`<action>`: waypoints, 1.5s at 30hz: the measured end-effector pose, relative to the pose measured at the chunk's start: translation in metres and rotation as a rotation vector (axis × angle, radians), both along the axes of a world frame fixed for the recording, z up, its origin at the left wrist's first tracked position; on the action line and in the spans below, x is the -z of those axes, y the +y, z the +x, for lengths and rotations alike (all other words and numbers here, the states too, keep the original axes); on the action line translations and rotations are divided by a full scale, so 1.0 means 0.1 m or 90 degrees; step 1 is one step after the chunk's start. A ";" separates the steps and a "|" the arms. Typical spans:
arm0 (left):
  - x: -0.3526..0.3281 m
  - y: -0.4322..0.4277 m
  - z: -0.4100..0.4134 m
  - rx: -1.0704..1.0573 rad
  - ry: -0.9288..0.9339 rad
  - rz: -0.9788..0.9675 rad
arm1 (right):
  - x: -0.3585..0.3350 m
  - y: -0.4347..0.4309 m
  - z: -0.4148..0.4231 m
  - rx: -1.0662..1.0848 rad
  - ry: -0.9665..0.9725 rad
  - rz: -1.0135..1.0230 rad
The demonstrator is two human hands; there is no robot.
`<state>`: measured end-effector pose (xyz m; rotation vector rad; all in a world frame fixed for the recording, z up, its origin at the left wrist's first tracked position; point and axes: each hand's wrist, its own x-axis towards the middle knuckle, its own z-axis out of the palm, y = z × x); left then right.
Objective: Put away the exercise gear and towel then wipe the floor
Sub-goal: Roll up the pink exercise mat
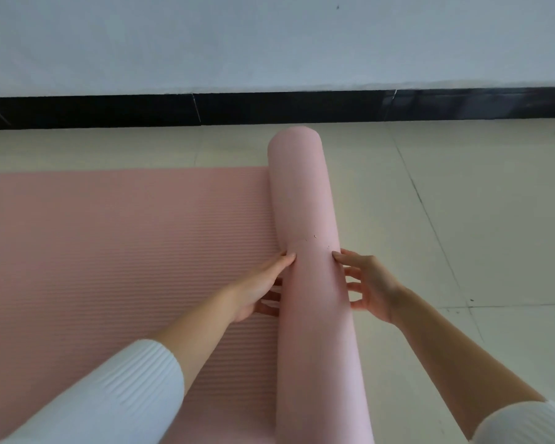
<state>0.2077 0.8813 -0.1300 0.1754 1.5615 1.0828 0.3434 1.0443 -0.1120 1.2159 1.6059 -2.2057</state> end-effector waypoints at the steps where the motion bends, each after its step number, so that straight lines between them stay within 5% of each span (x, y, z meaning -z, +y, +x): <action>1: 0.01 0.10 0.07 0.012 -0.010 0.008 | -0.03 0.09 0.08 0.004 -0.009 0.014; 10: 0.10 0.56 0.42 0.118 0.067 0.021 | -0.01 0.51 0.45 0.023 -0.076 0.128; 14: 0.09 0.35 0.27 0.029 0.080 -0.008 | -0.01 0.34 0.23 0.027 -0.075 0.278; 19: 0.15 0.03 -0.01 -0.237 0.142 -0.067 | -0.08 -0.05 -0.16 -0.062 -0.033 0.482; 24: 0.02 -0.25 -0.15 -0.220 0.045 -0.058 | -0.17 -0.54 -0.57 -0.191 0.025 0.595; 28: 0.06 -0.46 -0.22 -0.188 0.061 -0.073 | -0.23 -0.70 -0.76 -0.063 0.094 0.540; 32: 0.05 -0.61 -0.32 -0.227 0.123 -0.088 | -0.21 -0.64 -0.90 0.166 0.028 0.256; 37: -0.05 -0.71 -0.42 -0.264 0.261 -0.028 | -0.21 -0.72 -1.04 -0.054 -0.100 0.497; 42: -0.10 -0.85 -0.63 -0.335 0.342 -0.037 | -0.34 -0.87 -1.17 -0.075 0.033 0.242; 45: -0.09 -0.99 -0.72 -0.280 0.273 -0.063 | -0.35 -1.07 -1.27 -0.096 0.098 0.281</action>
